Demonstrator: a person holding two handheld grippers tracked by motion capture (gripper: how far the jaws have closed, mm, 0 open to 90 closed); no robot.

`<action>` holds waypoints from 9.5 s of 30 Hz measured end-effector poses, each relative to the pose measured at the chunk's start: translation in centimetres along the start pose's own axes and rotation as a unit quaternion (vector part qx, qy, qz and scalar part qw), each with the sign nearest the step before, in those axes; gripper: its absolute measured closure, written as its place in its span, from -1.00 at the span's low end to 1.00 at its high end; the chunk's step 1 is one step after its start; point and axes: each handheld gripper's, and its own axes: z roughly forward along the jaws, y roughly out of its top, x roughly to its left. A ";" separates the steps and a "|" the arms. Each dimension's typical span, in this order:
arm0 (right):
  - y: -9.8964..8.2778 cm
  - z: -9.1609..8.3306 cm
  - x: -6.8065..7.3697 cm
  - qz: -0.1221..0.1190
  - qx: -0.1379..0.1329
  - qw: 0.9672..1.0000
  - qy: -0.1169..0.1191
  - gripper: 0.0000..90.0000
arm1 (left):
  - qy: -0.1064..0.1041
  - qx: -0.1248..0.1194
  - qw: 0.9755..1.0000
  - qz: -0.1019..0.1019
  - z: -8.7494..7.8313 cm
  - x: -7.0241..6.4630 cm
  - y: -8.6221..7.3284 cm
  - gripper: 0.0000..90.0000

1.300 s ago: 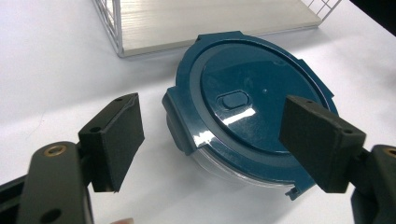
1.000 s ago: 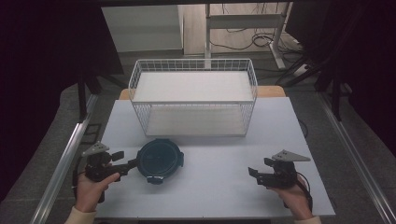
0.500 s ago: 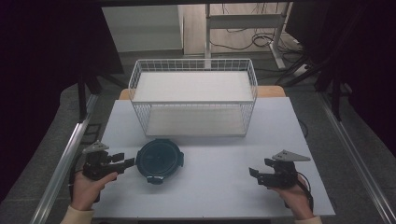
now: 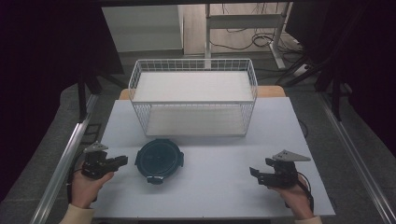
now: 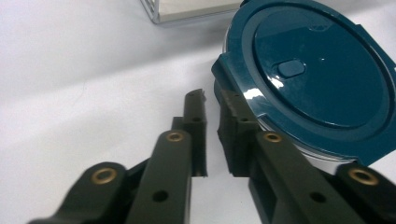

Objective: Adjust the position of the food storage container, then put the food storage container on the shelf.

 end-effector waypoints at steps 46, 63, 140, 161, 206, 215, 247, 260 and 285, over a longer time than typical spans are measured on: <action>0.0 0.1 -0.2 0.009 -0.007 1.000 -0.020 -0.49 | -0.079 0.016 0.997 -0.020 3.8 -1.3 1.0 1.00; 0.1 0.0 -0.4 0.037 -0.016 0.999 -0.016 -0.49 | -0.092 0.033 0.995 -0.010 5.7 -4.6 2.3 1.00; 5.1 4.3 6.5 0.054 0.005 0.990 0.133 -0.61 | -0.121 0.003 0.992 -0.020 5.0 -10.4 4.4 -0.63; 5.3 9.0 7.7 0.126 0.055 0.980 0.145 -0.74 | -0.175 0.052 0.979 -0.093 8.9 -8.8 3.5 -0.63; 3.4 8.5 8.3 0.242 0.048 0.950 0.191 -0.26 | -0.222 0.047 0.966 -0.127 9.1 -9.7 2.5 -0.24; 4.0 7.5 8.9 0.226 0.032 0.956 0.185 -0.21 | -0.218 0.034 0.970 -0.106 8.0 -10.1 2.8 -0.17; 7.4 2.2 11.1 0.106 -0.053 0.977 0.179 -0.20 | -0.209 -0.050 0.976 -0.036 2.2 -12.5 4.6 -0.16; 9.1 1.2 11.7 0.066 -0.070 0.980 0.172 -0.20 | -0.211 -0.070 0.975 -0.020 1.0 -12.3 5.9 -0.16; 13.7 0.7 11.3 0.042 -0.083 0.981 0.169 -0.20 | -0.206 -0.091 0.974 -0.015 -0.2 -11.9 9.6 -0.18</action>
